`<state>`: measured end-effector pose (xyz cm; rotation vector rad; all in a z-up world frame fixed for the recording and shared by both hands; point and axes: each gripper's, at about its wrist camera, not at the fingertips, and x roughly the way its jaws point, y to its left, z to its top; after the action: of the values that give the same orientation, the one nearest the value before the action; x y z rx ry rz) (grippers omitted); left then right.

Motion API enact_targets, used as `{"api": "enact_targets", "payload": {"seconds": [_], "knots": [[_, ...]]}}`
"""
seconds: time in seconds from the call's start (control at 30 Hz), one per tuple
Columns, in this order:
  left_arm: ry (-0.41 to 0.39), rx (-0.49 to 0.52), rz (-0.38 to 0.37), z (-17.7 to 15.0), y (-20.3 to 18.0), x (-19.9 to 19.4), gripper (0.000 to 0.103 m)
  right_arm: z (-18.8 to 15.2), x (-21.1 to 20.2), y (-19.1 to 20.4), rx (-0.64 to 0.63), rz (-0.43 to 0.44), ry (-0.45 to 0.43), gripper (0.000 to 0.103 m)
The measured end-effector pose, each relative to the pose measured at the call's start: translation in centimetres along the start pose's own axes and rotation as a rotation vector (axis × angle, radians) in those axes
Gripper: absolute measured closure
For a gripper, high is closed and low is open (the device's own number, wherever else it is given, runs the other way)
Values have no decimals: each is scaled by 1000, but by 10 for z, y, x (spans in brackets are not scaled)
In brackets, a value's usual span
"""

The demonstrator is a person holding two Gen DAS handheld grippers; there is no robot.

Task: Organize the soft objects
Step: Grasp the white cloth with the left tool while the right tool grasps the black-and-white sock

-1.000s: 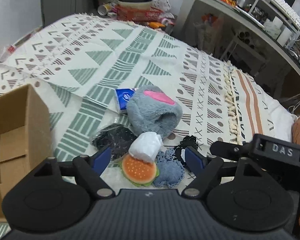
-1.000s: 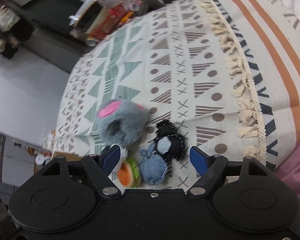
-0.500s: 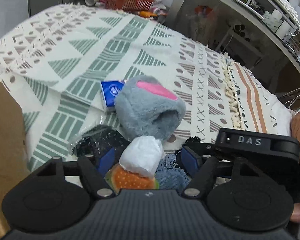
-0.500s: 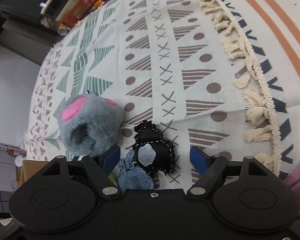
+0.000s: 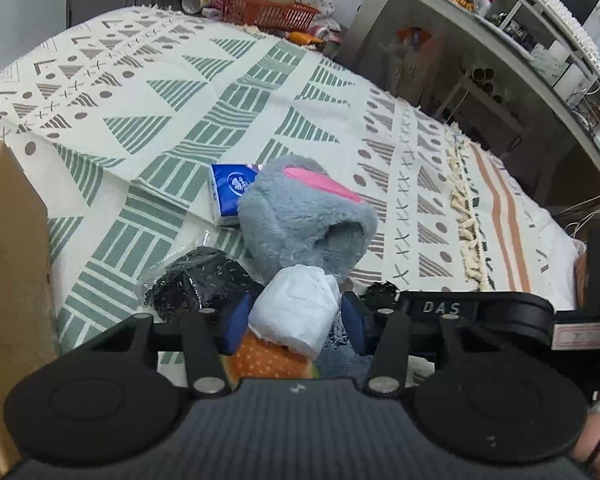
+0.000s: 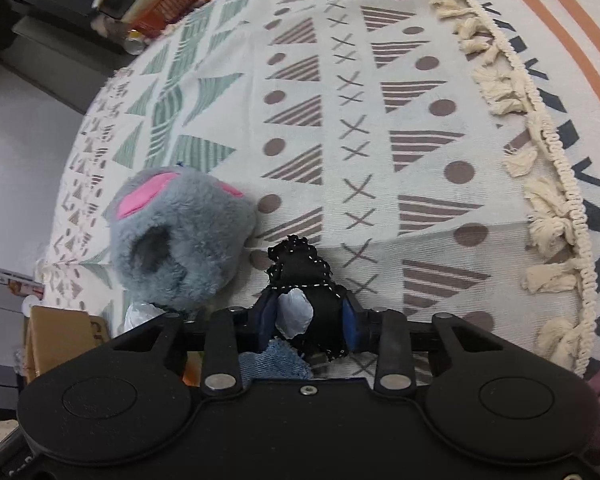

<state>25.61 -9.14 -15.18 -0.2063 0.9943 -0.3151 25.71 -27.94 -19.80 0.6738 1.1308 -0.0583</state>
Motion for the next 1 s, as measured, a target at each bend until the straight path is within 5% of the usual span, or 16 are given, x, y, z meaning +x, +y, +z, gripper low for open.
{"api": "enact_targets", "payload": {"seconds": [0.43,1.0], "knots": [[-101,-23,-3,-8,-2,-53,54,-15,-52,8,-63,89,-138,73],[-221,-92,31,-17,22,-125,54,-37,-101,36,-177,188,-214,73]]}}
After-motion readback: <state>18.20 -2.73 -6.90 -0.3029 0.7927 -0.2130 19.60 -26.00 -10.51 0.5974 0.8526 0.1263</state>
